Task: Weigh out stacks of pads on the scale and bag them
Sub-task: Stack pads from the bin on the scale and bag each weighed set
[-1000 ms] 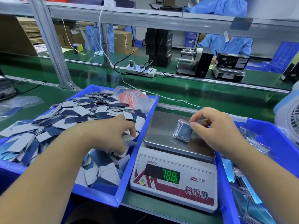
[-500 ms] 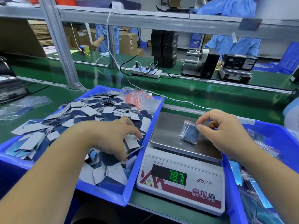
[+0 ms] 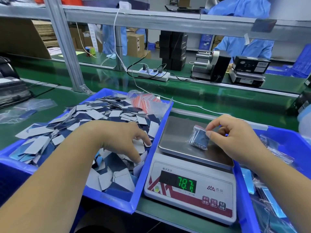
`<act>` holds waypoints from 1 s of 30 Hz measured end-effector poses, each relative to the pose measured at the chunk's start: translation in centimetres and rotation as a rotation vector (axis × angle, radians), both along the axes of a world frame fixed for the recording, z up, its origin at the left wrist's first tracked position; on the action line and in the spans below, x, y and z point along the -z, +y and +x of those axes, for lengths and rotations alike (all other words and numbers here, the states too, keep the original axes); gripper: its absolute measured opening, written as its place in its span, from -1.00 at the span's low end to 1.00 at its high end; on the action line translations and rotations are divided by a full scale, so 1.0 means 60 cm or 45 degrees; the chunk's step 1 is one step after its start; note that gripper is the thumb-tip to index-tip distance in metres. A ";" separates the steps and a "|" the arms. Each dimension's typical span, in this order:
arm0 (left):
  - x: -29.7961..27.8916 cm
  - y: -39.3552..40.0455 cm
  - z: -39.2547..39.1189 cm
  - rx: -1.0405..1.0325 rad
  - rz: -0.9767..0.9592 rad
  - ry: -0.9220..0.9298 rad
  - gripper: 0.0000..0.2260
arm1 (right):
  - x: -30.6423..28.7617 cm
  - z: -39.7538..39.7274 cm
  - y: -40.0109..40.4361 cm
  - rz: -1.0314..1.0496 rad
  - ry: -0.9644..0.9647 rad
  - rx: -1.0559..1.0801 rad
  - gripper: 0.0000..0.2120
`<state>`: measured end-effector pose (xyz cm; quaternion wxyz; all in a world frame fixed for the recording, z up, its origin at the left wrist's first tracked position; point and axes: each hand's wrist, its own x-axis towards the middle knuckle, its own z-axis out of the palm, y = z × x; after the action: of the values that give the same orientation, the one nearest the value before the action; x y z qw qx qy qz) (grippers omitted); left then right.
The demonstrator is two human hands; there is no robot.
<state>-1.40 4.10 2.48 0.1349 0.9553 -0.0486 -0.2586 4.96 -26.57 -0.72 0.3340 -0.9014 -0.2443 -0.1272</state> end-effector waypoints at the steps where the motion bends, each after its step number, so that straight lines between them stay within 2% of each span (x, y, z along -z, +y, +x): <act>1: -0.002 -0.001 0.001 0.003 0.047 0.006 -0.53 | -0.001 0.000 0.000 0.001 0.000 0.000 -0.83; 11: -0.006 -0.038 0.013 0.019 0.407 0.019 -0.47 | -0.002 -0.002 -0.001 0.001 0.020 -0.016 -0.82; 15: -0.003 -0.045 0.016 0.014 0.443 -0.008 -0.62 | -0.004 -0.004 -0.001 0.002 0.027 -0.031 -0.82; 19: -0.005 -0.039 0.016 -0.004 0.365 -0.017 -0.70 | -0.004 -0.003 -0.002 0.012 0.044 -0.030 -0.82; 30: -0.004 -0.011 0.019 -0.079 0.087 -0.112 -0.76 | -0.003 -0.004 -0.002 -0.007 0.062 -0.019 -0.83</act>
<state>-0.26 3.45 2.71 0.1078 0.9708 -0.0160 -0.2136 4.74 -26.67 -0.57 0.3382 -0.9033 -0.2434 -0.1021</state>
